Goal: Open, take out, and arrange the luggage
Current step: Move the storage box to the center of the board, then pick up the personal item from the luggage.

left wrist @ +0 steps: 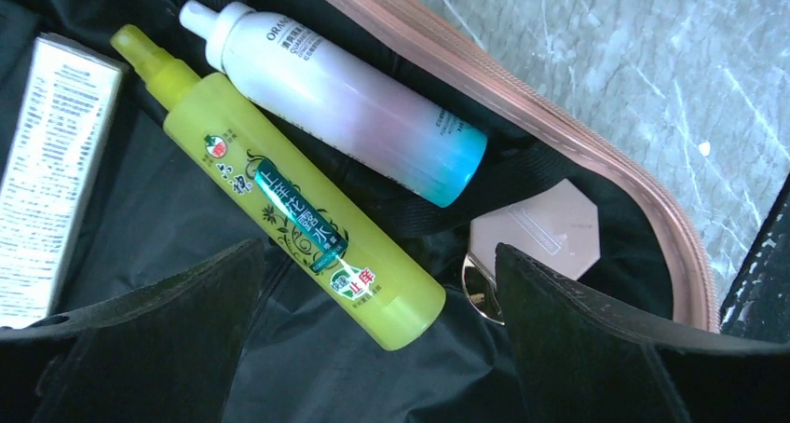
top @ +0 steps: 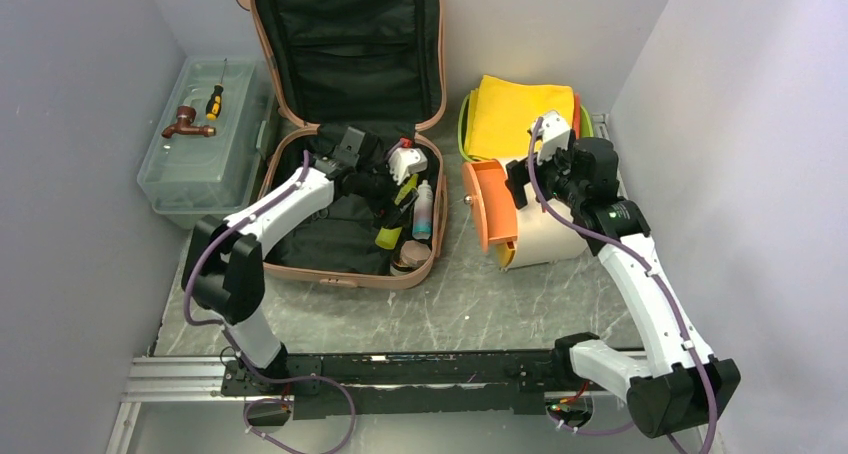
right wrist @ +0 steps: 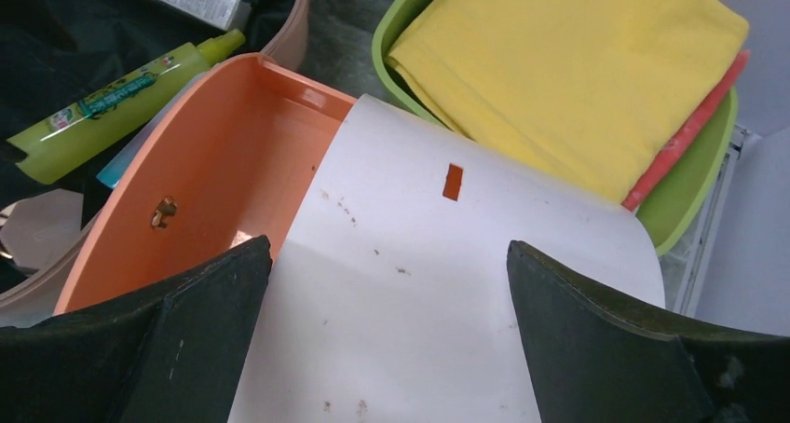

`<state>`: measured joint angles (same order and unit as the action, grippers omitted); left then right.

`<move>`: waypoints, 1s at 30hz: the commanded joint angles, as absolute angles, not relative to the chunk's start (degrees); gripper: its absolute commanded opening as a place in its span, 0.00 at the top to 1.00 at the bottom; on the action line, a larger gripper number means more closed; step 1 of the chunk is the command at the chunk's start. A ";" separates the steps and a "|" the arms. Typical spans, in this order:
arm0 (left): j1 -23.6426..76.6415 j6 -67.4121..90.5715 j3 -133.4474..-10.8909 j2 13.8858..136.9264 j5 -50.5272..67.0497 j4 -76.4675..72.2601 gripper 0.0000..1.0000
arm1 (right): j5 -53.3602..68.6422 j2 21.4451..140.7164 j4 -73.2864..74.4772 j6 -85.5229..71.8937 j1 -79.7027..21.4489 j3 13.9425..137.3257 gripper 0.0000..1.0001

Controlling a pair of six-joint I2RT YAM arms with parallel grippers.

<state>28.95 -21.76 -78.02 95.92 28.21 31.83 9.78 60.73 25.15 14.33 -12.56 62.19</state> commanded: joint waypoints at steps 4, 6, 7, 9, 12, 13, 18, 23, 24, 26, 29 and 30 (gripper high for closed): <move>28.83 -20.22 -82.24 102.12 24.94 32.48 0.00 | 21.01 55.92 29.49 15.60 -10.17 61.31 0.00; 28.87 -19.76 -82.22 103.56 24.72 32.79 0.01 | 23.58 54.27 27.17 14.85 -9.03 59.49 0.00; 28.91 -19.48 -82.18 104.21 24.40 32.93 0.00 | 24.40 53.70 26.43 14.81 -8.61 58.71 0.00; 28.92 -19.09 -82.22 105.80 23.25 33.42 0.00 | 23.86 53.00 26.36 15.70 -8.47 57.95 0.00; 28.92 -19.23 -82.04 107.81 20.15 33.42 0.00 | 22.90 51.84 25.74 15.99 -8.33 56.98 0.00; 28.92 -19.39 -82.05 108.63 19.00 33.34 0.01 | 23.00 51.41 25.53 15.97 -8.30 56.63 0.00; 28.92 -20.51 -82.61 111.93 16.09 33.90 0.06 | 21.45 49.48 24.29 16.32 -8.40 55.07 0.00; 28.75 -21.37 -84.15 112.13 16.18 35.88 0.64 | 19.53 49.18 23.46 16.25 -8.30 54.29 0.00; 28.55 -21.50 -84.59 111.39 16.05 36.48 0.74 | 19.13 48.99 23.14 16.14 -8.32 54.05 0.00; 28.05 -21.54 -85.42 108.94 15.84 37.34 0.86 | 18.02 48.40 22.43 15.89 -8.35 53.57 0.00; 27.18 -21.38 -86.73 103.27 15.72 38.80 0.93 | 17.15 47.41 21.67 14.86 -7.45 53.19 0.00; 27.16 -21.61 -87.44 100.77 15.73 39.54 0.94 | 17.33 47.25 21.55 14.45 -6.94 53.18 0.00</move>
